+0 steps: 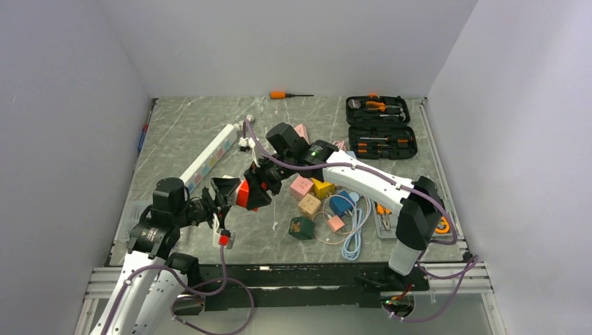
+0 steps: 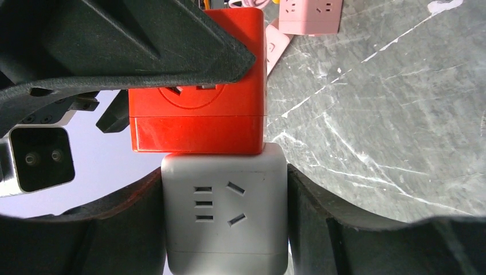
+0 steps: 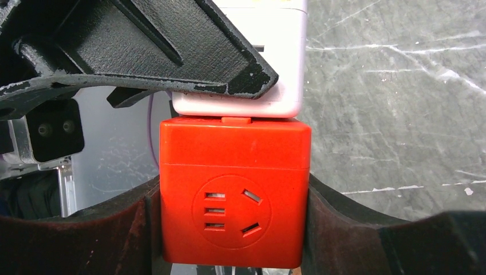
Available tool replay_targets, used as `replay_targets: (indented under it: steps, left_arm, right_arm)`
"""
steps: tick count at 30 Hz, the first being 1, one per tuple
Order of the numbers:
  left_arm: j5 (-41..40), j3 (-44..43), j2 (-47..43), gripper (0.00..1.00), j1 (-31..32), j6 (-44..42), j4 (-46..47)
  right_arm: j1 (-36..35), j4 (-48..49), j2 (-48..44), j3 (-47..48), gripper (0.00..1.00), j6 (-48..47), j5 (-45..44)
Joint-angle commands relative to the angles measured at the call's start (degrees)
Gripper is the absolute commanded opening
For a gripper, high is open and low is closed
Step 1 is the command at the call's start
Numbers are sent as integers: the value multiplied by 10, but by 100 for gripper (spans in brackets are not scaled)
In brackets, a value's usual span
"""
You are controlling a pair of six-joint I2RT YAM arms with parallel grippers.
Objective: Pull the plug off the socket
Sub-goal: Remove the plug from the socket.
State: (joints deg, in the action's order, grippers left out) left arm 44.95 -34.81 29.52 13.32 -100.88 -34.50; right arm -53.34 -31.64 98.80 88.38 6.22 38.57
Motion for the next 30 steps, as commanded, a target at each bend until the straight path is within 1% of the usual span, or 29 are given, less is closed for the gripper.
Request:
replay_targets:
  steps: [1,5,7,13,22,25,30]
  left_arm:
    - [-25,8,19,0,7,-64,-20]
    - [-112,37,51,0,11,-107,-14]
    - [-136,51,58,0,11,-114,-1]
    - [-160,58,78,0,11,-101,49]
    - [-233,76,114,0,11,-122,97]
    - [-256,83,129,0,10,-112,126]
    - [-275,86,152,0,11,-110,143]
  right_arm:
    - [1,11,-23,-13,0,3,9]
    - [1,4,-47,-43,0,2,-2]
    - [1,2,-59,-58,0,4,-9]
    - [1,-7,-87,-116,0,4,-37]
    - [2,-4,-120,-168,0,11,-60]
    - [1,-2,-147,-197,0,17,-72]
    - [2,6,-192,-243,0,37,-94]
